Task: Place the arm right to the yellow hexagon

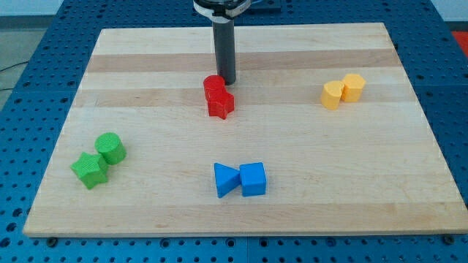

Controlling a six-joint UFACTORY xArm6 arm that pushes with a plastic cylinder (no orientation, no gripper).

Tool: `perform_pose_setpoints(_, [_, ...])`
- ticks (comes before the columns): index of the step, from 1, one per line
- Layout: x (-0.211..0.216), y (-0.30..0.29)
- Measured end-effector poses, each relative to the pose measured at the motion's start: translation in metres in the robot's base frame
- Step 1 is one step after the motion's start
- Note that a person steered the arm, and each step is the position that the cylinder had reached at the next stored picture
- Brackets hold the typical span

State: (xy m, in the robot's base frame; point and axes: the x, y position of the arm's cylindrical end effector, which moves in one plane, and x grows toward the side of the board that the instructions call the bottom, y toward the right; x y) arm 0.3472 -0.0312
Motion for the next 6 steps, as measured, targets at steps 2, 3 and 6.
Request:
perform_pose_setpoints(2, [-0.02, 0.001])
perform_pose_setpoints(3, [-0.051, 0.055])
perform_pose_setpoints(6, [0.053, 0.272])
